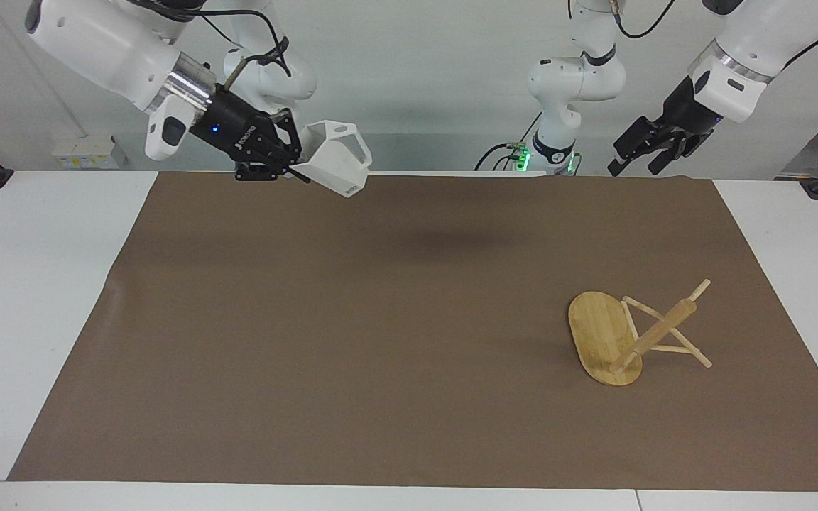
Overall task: Hang cup on rack
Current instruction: 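Lift the cup with the right gripper while the left gripper approaches, then grasp the cup with the left gripper from the right gripper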
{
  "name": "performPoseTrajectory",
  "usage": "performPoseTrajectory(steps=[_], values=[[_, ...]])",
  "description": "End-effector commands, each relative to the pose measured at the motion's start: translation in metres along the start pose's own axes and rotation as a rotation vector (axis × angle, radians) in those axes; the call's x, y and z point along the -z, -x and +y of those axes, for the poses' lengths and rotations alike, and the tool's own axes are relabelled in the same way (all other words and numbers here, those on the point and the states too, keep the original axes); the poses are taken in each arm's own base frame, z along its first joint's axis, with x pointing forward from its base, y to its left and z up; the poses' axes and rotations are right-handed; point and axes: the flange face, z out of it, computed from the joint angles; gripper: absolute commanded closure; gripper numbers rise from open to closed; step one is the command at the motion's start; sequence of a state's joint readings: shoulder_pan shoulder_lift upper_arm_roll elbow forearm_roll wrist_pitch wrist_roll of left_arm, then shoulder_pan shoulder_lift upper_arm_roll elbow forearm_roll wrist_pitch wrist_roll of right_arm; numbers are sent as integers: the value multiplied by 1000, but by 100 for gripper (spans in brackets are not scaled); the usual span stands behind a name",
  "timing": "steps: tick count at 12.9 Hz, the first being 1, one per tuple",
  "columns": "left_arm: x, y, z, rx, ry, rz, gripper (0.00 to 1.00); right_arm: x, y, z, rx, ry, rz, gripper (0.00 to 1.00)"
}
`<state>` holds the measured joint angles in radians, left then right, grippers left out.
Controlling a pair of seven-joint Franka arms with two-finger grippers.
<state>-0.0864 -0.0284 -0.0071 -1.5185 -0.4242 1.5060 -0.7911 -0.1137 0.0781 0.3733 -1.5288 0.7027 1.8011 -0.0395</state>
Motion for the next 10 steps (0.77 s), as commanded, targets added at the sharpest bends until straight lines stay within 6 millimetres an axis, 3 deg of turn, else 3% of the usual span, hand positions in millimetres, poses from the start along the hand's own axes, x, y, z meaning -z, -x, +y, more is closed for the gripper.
performPoseTrajectory(steps=[1,6,8,10], values=[[1,4,19,228,81,-28,0,-17,-1,-9,-55,-35,16,100],[-22,5,46,724,146,-126,0,-61,-11,-39,-254,-154,54,100],[-32,7,48,847,152,-211,0,-88,-13,-57,-303,-177,84,100],[-39,15,57,910,159,-275,0,-103,-14,-70,-346,-209,109,100]])
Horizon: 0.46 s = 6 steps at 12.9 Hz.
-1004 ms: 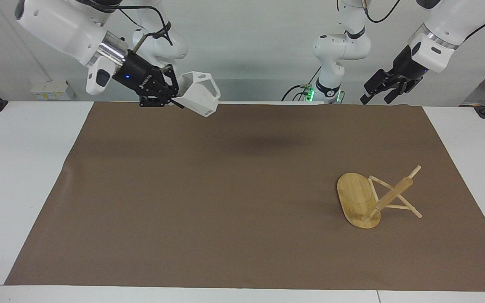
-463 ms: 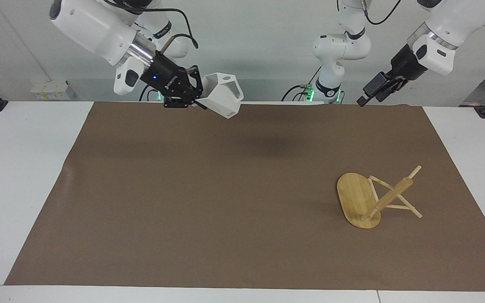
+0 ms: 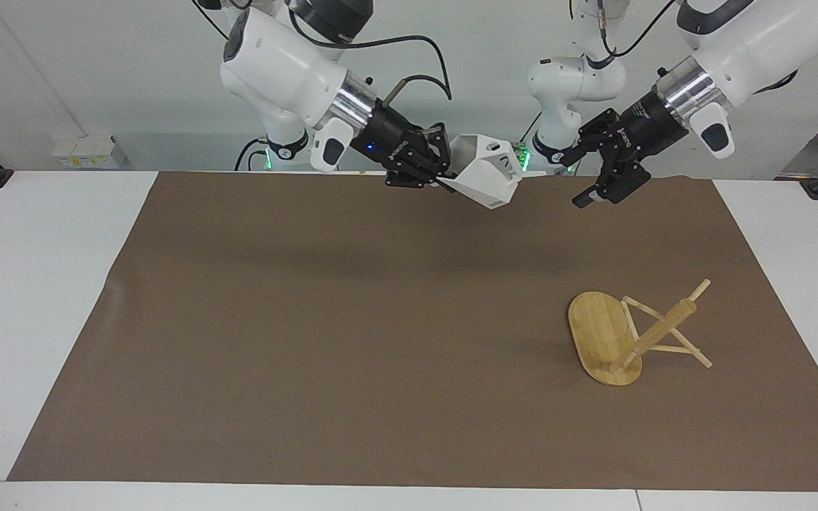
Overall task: Hang cup on rack
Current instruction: 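Grasp the cup with the left gripper from the right gripper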
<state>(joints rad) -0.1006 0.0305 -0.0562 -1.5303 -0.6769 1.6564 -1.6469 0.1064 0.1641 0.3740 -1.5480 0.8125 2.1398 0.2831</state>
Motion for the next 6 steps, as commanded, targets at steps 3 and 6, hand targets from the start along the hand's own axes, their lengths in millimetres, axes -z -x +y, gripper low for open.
performPoseTrajectory(steps=[3,6], values=[[-36,17,-2,111,-14,-45,0,-26,3,-9,-97,-74,15,100],[-40,14,0,149,-19,-43,0,-27,2,-8,-101,-75,10,100]])
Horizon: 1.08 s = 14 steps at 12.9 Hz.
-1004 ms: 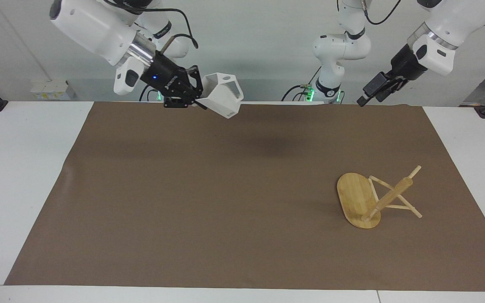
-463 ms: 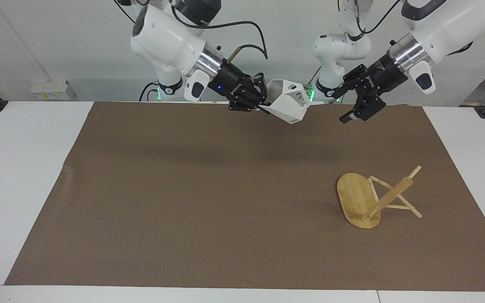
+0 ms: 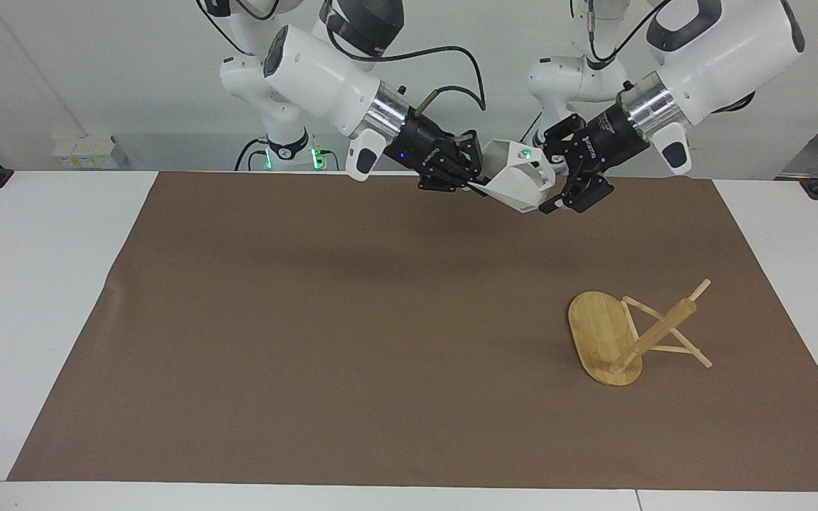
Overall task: Hang cup on rack
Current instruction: 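Grasp the cup with the left gripper from the right gripper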
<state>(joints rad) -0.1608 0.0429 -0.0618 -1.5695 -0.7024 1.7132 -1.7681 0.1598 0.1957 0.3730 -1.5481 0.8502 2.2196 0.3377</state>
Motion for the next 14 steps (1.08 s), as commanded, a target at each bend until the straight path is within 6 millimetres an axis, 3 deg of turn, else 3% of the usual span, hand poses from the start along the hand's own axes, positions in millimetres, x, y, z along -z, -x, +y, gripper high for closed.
performPoseTrajectory(steps=[1,4,14], values=[[-5,2,-2,38,0,-19,0,2,-3,-1,-33,-29,2,100],[-18,4,-6,49,-19,-14,0,2,-3,0,-42,-36,-8,100],[-19,9,-6,69,-11,-48,0,2,-3,-1,-61,-37,-11,100]])
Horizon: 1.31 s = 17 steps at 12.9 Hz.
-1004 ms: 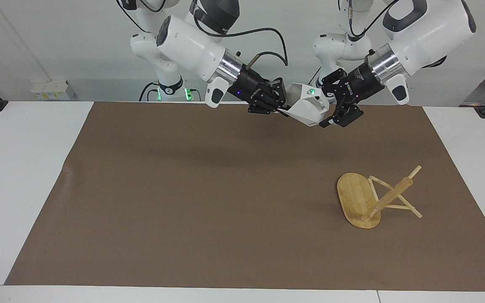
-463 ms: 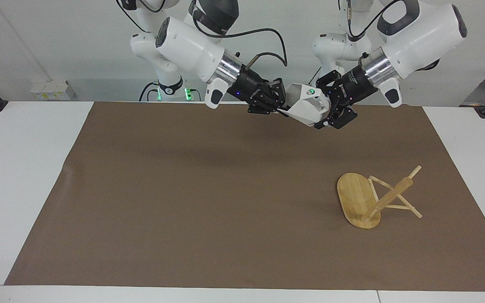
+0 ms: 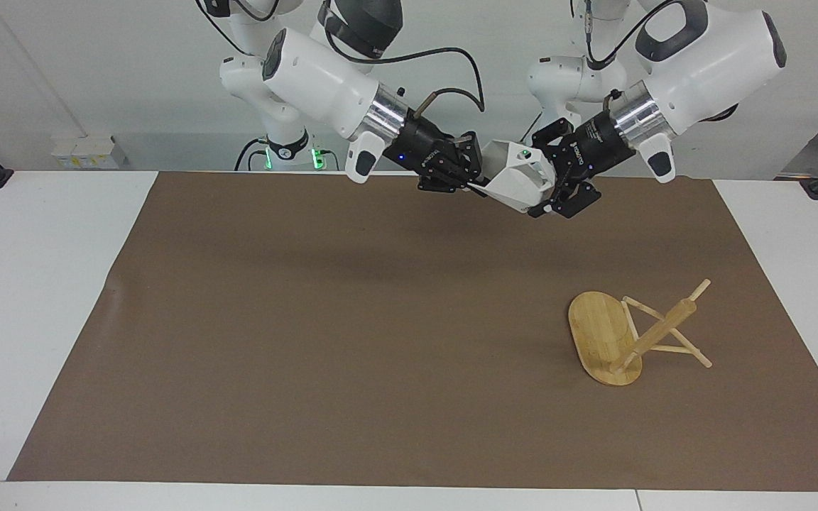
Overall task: Hang cup on rack
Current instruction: 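Grasp the cup with the left gripper from the right gripper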
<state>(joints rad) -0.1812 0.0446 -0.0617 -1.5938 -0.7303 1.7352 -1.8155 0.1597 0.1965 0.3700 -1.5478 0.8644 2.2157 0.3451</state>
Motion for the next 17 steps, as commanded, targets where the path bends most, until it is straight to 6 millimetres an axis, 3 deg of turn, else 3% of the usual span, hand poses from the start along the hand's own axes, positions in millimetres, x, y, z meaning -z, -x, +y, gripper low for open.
performPoseTrajectory(steps=[1,3,5,6,9,12,15,16,17], values=[[-5,7,-4,16,13,-27,12,2,-2,-2,-46,-28,-5,100],[-7,9,-5,14,16,-28,57,2,-2,-1,-47,-29,-4,100],[-7,10,-5,13,22,-32,95,2,-2,-1,-47,-29,-4,100],[-7,10,-5,13,22,-32,100,2,-2,-1,-47,-29,-4,100],[-5,10,-4,35,28,-34,100,0,-1,-1,-34,-24,-5,100],[-3,10,-4,43,33,-34,100,-9,5,5,-27,-3,-11,60],[-4,9,-3,43,33,-27,100,-10,5,7,-32,2,-9,36],[-4,9,-4,43,34,-24,100,-9,5,8,-33,3,-9,22],[-5,6,-3,45,33,-20,100,-9,5,8,-30,3,-9,0]])
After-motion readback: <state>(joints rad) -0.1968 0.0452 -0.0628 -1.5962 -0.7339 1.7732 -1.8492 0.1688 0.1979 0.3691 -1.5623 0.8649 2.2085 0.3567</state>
